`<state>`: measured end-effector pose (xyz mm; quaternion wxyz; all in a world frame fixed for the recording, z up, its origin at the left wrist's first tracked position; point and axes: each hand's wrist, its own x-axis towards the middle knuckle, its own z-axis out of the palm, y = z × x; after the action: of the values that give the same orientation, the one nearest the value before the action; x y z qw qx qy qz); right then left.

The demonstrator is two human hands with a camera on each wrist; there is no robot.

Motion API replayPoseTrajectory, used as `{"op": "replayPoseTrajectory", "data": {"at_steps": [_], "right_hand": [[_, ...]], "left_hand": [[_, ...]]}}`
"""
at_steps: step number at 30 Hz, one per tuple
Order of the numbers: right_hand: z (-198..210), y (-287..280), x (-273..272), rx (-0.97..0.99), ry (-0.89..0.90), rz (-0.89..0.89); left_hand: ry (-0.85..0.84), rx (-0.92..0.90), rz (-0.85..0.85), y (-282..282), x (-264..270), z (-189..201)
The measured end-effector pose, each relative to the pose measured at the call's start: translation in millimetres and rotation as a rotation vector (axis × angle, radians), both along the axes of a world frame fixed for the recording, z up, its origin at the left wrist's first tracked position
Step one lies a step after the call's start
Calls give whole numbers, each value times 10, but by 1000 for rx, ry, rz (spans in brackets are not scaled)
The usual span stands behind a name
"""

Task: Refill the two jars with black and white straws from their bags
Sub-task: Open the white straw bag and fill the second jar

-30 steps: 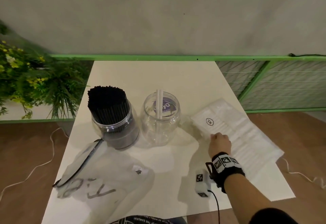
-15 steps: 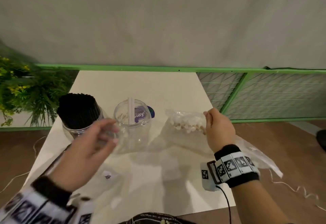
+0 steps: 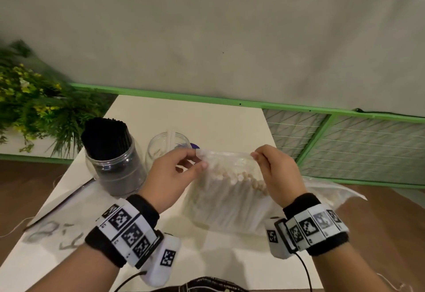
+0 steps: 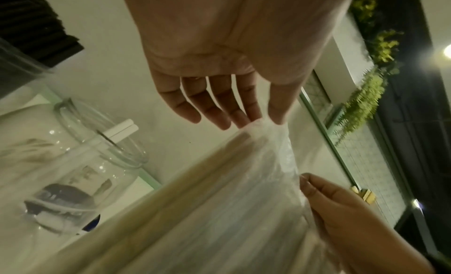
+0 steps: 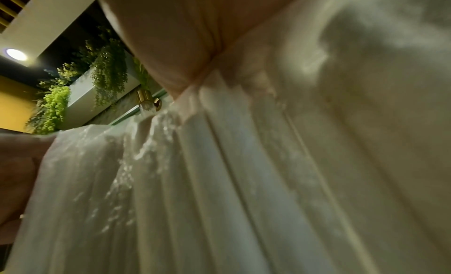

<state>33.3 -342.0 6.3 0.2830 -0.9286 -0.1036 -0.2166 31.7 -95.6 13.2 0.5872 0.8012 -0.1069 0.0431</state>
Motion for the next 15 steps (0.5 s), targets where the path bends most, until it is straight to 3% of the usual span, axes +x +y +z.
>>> {"op": "replayPoseTrajectory", "data": {"at_steps": [7, 15], "right_hand": [[59, -8, 102, 163, 76, 110], [78, 61, 216, 199, 87, 196]], "left_hand": [[28, -53, 27, 60, 31, 20], [18, -51, 63, 158, 93, -13]]}}
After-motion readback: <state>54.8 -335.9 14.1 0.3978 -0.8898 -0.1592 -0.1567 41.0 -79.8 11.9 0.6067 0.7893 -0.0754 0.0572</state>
